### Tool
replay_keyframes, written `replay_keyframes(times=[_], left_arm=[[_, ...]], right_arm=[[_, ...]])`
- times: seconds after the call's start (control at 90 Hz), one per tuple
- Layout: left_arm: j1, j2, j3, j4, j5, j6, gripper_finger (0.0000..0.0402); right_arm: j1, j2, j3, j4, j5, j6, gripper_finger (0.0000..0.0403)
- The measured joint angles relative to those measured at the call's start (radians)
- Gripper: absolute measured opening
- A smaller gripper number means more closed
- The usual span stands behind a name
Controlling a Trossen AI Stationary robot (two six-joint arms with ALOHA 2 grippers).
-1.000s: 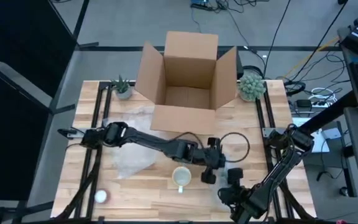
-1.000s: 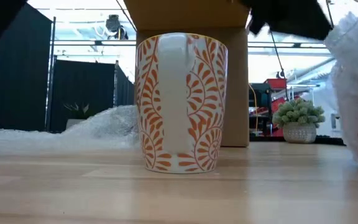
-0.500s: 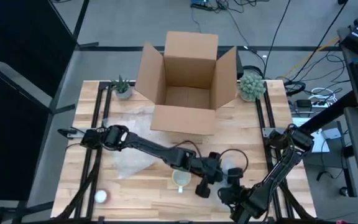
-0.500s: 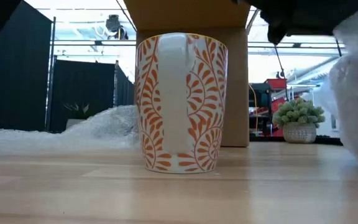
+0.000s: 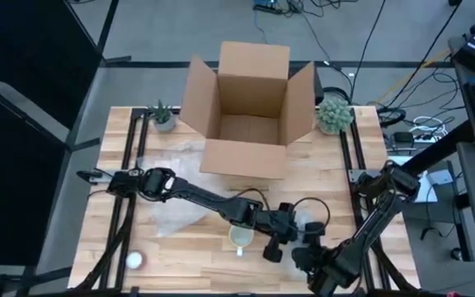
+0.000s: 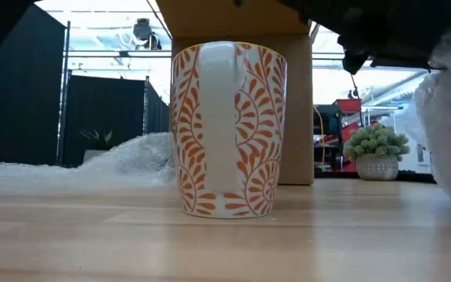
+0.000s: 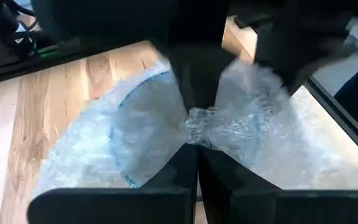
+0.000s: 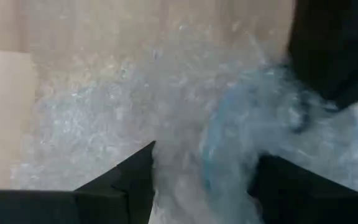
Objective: Wrap mug
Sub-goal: Wrap the red cup with the bubble wrap
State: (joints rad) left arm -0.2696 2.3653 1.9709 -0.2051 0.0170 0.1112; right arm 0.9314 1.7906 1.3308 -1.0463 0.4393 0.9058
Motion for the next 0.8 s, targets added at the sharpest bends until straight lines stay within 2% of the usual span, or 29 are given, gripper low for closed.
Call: replay_keyframes(times=[0.2, 0.422, 0.567, 0.633, 0.8], left_arm=[[0.001, 0.001, 0.0, -0.008, -0.005, 0.0, 0.0], [0.001, 0.002, 0.0, 0.004, -0.007, 0.0, 0.0], [0.001, 0.003, 0.0, 0.005, -0.008, -0.001, 0.0], [0.001, 0.003, 0.0, 0.006, -0.008, 0.0, 0.0], [-0.001, 0.003, 0.0, 0.008, -0.01, 0.0, 0.0]], right_arm=[[0.015, -0.138, 0.0, -0.008, 0.003, 0.037, 0.0199], [0.026, -0.294, 0.002, -0.075, 0.025, 0.173, 0.0199], [0.018, -0.303, -0.01, -0.247, 0.109, 0.363, 0.0199], [-0.007, -0.294, -0.042, -0.306, 0.106, 0.438, 0.0199], [-0.071, -0.292, -0.163, -0.155, 0.089, 0.395, 0.0199]])
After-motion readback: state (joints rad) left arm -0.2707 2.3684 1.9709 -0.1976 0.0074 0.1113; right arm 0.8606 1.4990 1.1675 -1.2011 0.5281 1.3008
